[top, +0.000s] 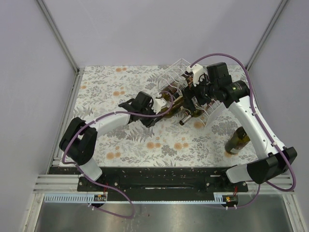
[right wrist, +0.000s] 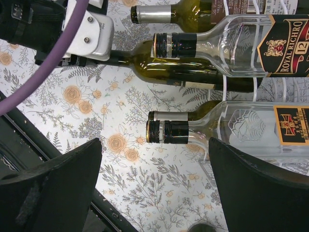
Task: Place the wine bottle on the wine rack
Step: Adjust the wine bottle in the wine rack.
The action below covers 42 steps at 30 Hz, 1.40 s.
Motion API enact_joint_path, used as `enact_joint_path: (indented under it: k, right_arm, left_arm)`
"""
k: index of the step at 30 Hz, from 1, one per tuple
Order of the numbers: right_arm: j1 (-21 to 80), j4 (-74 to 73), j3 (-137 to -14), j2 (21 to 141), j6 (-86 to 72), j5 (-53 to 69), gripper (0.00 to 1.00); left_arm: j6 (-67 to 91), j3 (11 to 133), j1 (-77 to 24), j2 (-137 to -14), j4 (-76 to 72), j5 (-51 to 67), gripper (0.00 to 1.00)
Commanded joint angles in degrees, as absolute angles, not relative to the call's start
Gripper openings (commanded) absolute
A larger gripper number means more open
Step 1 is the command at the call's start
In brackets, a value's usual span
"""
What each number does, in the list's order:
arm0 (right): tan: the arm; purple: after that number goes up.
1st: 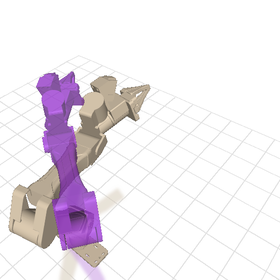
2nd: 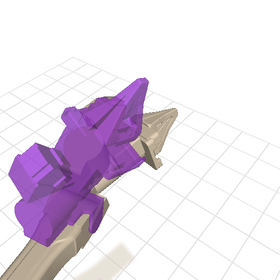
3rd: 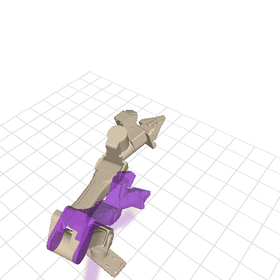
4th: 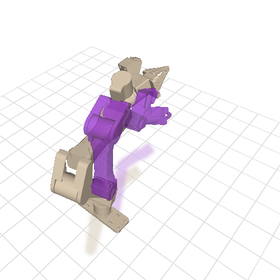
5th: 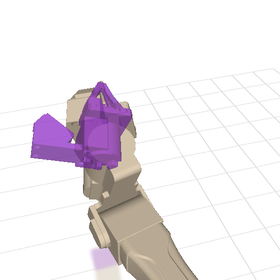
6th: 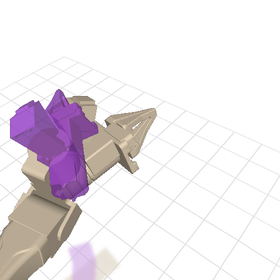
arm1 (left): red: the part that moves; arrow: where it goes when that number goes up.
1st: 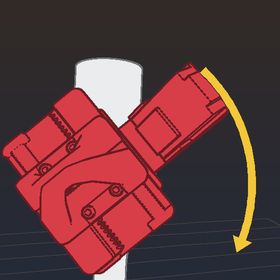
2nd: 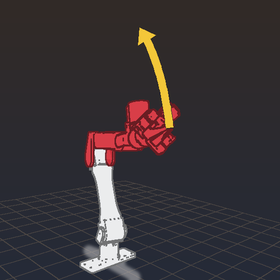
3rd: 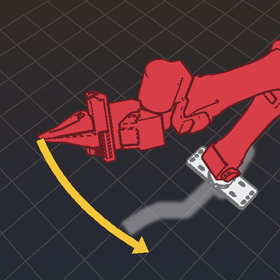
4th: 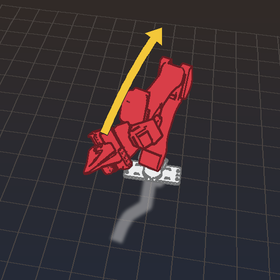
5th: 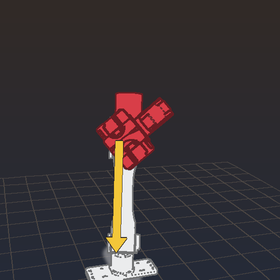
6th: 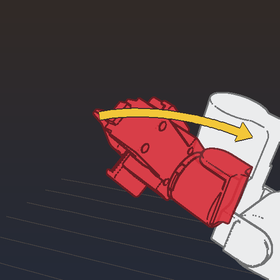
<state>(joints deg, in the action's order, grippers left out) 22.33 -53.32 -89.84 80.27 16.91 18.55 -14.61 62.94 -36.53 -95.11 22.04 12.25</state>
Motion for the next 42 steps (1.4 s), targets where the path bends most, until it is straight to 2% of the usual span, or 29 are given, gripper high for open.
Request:
enact_joint_path:
  k: [1, 19, 31, 42]
  right_arm:
    - [21.9, -53.5, -90.4, 78.6, 17.3, 18.6, 0.99]
    - [21.9, -54.1, -90.9, 78.7, 17.8, 18.3, 0.99]
    - [21.9, -54.1, -90.2, 78.4, 18.1, 18.3, 0.99]
    - [21.9, -54.0, -89.7, 78.3, 18.2, 18.3, 0.99]
  left_arm:
    - [-13.1, 67.8, -37.3, -95.2, 15.5, 13.7, 0.00]
    - [-10.7, 72.4, -38.8, -99.8, 11.2, 11.3, 0.00]
    - [-9.1, 74.2, -38.9, -102.3, 8.6, 10.3, 0.03]
    - [-8.3, 77.4, -39.7, -104.6, 7.8, 9.2, 0.11]
